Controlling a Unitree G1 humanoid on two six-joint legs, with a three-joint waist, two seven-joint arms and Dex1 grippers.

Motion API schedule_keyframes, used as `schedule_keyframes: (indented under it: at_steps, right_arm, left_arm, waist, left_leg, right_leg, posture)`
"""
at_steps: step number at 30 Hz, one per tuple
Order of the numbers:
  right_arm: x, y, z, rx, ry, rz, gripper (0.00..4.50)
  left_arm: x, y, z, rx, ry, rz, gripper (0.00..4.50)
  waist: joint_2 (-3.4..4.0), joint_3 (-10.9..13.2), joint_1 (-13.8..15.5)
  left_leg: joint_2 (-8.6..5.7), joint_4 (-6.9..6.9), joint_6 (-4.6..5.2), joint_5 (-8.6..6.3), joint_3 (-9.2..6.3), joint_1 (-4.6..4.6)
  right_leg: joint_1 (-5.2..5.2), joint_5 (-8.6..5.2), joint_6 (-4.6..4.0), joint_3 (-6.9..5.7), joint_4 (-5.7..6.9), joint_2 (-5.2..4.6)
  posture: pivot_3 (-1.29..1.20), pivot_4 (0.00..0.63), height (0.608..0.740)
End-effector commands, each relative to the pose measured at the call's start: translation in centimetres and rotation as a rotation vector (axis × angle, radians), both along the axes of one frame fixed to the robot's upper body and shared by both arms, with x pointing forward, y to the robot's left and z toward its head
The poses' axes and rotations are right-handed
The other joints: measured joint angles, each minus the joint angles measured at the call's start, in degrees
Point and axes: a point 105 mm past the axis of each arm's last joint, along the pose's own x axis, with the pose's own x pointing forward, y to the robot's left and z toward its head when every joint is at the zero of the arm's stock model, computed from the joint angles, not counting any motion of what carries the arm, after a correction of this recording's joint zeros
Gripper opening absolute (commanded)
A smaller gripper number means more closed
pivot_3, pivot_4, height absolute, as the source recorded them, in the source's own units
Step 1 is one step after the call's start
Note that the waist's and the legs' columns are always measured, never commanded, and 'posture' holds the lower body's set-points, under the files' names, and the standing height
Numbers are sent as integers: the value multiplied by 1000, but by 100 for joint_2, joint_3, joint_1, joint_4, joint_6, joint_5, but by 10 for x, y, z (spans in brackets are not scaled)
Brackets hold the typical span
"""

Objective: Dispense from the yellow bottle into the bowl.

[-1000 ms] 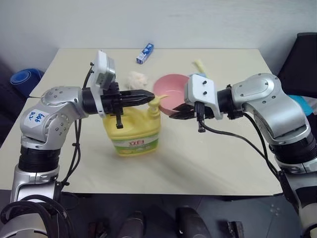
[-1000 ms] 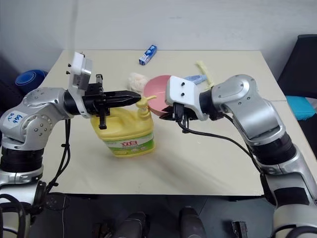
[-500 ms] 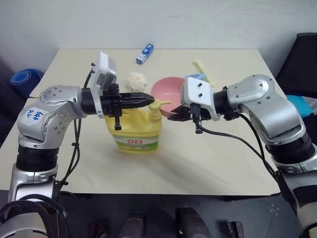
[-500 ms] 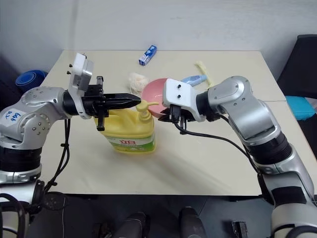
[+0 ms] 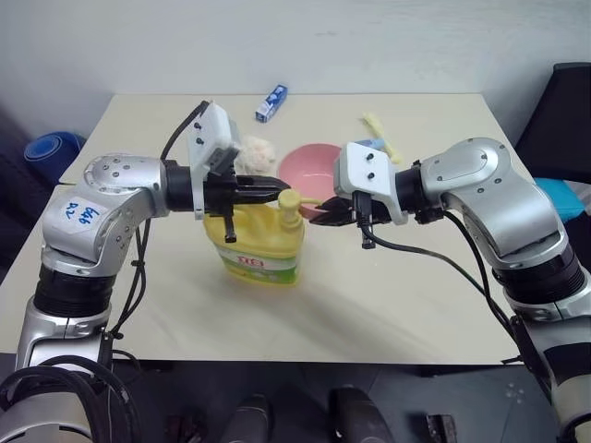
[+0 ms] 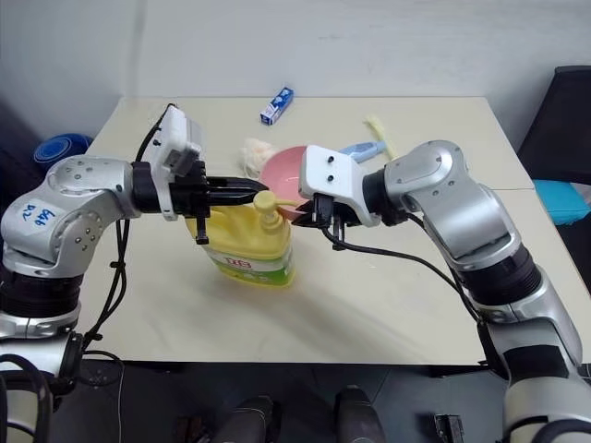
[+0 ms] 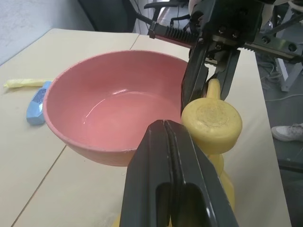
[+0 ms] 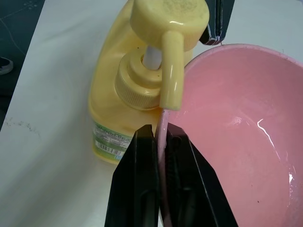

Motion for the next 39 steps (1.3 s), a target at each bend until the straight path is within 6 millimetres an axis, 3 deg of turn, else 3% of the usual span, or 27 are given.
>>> schedule_keyframes:
  at_steps: [1,7,11,16,20,30,39]
  right_arm:
    - [-10,2,7,11,-24,36,0]
    - [-11,-15,1,5,-11,-16,0]
    - [-14,-28,-3,-7,2,-51,0]
    - [-29,-36,-6,-32,25,-41,0]
    - [-43,-28,1,-22,30,-4,0]
    - [-52,-22,3,-33,45,12,0]
    - [-48,-20,5,-35,24,-6,0]
  left_arm:
    - [3,0,-54,58,220,30,24]
    - [9,8,-27,-25,152,44,24]
    - [14,16,4,-136,95,37,24]
    - [-5,15,29,-222,100,-115,24]
    - [-18,6,27,-191,130,-185,24]
    - [-18,-12,34,-187,122,-189,24]
    - [-17,-14,-1,1,108,-181,24]
  waist:
    - [15,-21,5]
    - [21,-40,10]
    - [19,-38,5]
    - [7,-26,-6]
    - [-6,-17,-11]
    - [-31,-3,-1]
    - [-31,-3,3]
  left_leg:
    - [0,1,0,0,0,1]
    - [-2,0,1,-1,-1,0]
    - [0,0,1,-1,0,-6]
    - [1,-8,1,-1,-8,-17]
    - [1,-7,0,0,-12,-22]
    - [-4,-7,0,-1,-20,-26]
    - [-4,-9,-2,-2,-26,-23]
  right_leg:
    - [1,0,0,0,0,0]
    - [2,0,0,1,-2,-1]
    - [-4,0,0,0,-2,1]
    - [-21,0,0,5,-2,7]
    - [-28,0,0,10,-1,8]
    - [-27,0,0,7,-7,5]
    - [-32,0,0,16,-6,8]
  posture:
    - [0,150,740]
    - [0,150,740]
    - [0,150,740]
    - [0,150,740]
    - [0,150,740]
    - [0,150,740]
    - [0,150,740]
